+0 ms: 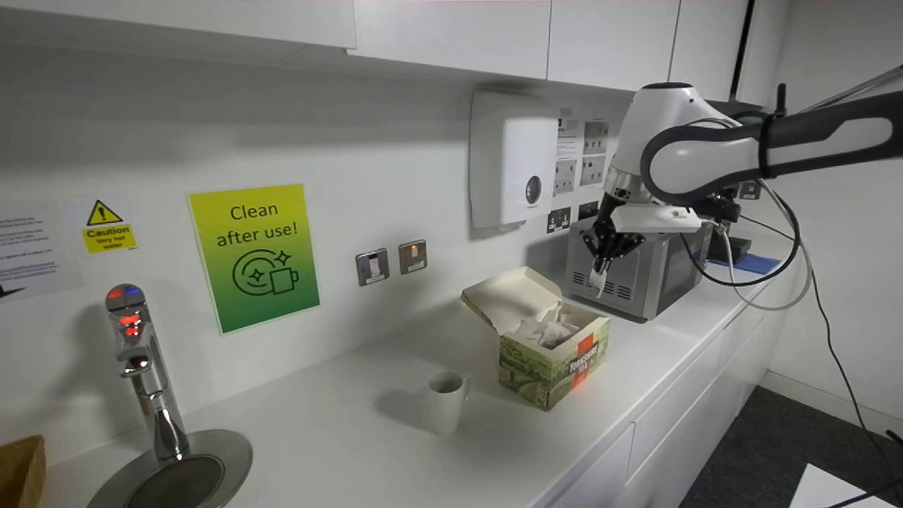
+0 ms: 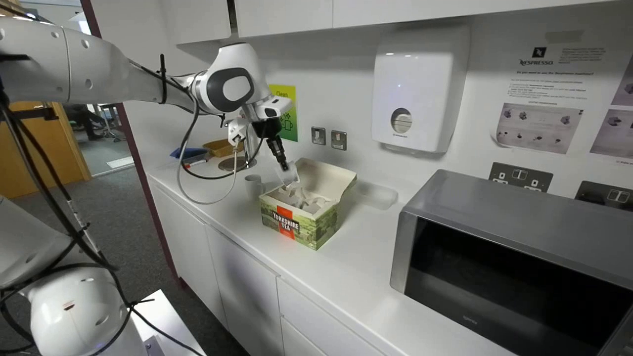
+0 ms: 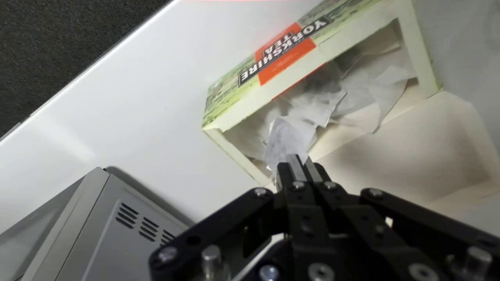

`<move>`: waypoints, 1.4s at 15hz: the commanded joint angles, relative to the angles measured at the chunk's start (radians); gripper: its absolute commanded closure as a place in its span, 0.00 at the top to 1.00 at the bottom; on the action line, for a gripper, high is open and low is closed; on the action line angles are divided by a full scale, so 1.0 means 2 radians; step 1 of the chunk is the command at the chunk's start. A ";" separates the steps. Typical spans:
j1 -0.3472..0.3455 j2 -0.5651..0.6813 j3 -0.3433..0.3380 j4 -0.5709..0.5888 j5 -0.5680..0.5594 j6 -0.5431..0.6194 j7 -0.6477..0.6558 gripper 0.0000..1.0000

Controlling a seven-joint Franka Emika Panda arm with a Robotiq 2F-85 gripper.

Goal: Pick up the tea bag from the white mug and put it in the green box

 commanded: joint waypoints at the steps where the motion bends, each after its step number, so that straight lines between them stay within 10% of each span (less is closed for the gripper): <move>1: -0.023 0.050 0.006 0.042 -0.021 0.019 0.019 0.00; 12: 0.026 0.205 0.007 0.125 -0.029 0.028 0.039 0.00; 21: 0.037 0.169 -0.008 0.106 -0.037 0.019 0.034 0.00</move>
